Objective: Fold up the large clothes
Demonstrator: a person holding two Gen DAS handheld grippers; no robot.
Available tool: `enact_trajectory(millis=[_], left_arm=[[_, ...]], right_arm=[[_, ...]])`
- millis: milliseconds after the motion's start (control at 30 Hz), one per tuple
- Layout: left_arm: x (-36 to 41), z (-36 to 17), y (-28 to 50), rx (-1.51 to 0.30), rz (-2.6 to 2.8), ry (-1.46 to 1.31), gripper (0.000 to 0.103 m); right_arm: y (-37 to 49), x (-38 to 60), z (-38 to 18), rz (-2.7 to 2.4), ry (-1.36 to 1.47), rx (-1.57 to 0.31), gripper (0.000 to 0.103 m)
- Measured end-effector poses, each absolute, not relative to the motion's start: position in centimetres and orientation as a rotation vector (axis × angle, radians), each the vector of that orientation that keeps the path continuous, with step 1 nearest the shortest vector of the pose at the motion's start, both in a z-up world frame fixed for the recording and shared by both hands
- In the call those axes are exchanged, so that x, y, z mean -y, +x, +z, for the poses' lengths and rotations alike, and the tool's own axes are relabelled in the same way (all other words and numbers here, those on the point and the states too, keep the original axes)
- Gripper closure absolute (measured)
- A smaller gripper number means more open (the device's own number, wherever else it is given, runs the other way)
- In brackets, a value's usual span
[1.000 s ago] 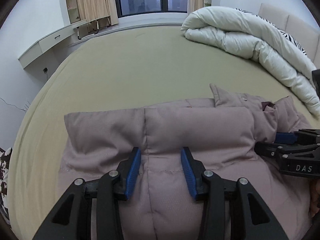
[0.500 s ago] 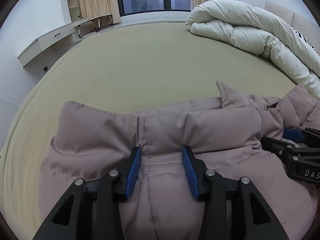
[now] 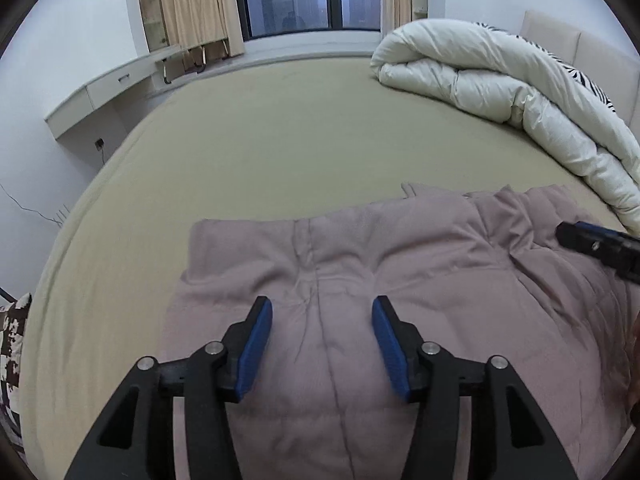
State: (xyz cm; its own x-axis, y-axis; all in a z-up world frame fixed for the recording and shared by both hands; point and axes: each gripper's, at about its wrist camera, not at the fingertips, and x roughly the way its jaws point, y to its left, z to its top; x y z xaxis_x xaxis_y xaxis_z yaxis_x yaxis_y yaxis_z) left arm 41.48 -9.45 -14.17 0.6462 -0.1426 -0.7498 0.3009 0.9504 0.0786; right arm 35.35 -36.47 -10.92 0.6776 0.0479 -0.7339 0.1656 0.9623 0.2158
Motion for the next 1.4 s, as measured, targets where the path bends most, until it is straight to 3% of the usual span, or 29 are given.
enact_trajectory(millis=[67, 233, 567, 733, 767, 900, 1033, 1400], left_arm=[[8.4, -13.9, 39.8, -0.838, -0.251, 0.188, 0.04], [8.2, -17.3, 40.1, -0.934, -0.276, 0.159, 0.04], [10.3, -20.0, 41.9, -0.924, -0.25, 0.181, 0.037], [9.3, -17.1, 41.1, -0.993, -0.253, 0.148, 0.042], [8.9, -16.0, 40.1, -0.988, -0.26, 0.135, 0.047], [8.7, -13.0, 33.9, -0.87, -0.297, 0.139, 0.046], [10.4, -17.9, 33.0, -0.967, -0.311, 0.186, 0.043], [11.8, -20.7, 34.0, -0.96, -0.28, 0.218, 0.041]], right_arm=[[32.8, 38.5, -10.9, -0.137, 0.262, -0.83, 0.014], [31.1, 42.1, -15.7, -0.18, 0.211, -1.043, 0.018], [32.5, 41.7, -19.4, -0.189, 0.165, -1.051, 0.017], [31.1, 41.9, -15.9, -0.232, 0.196, -1.054, 0.02], [29.3, 41.3, -13.7, -0.206, 0.217, -0.989, 0.025], [23.6, 37.6, -9.4, -0.095, 0.245, -0.878, 0.025], [23.3, 33.5, -15.1, -0.066, 0.086, -1.073, 0.025], [23.3, 32.6, -18.2, -0.108, 0.017, -1.07, 0.024]])
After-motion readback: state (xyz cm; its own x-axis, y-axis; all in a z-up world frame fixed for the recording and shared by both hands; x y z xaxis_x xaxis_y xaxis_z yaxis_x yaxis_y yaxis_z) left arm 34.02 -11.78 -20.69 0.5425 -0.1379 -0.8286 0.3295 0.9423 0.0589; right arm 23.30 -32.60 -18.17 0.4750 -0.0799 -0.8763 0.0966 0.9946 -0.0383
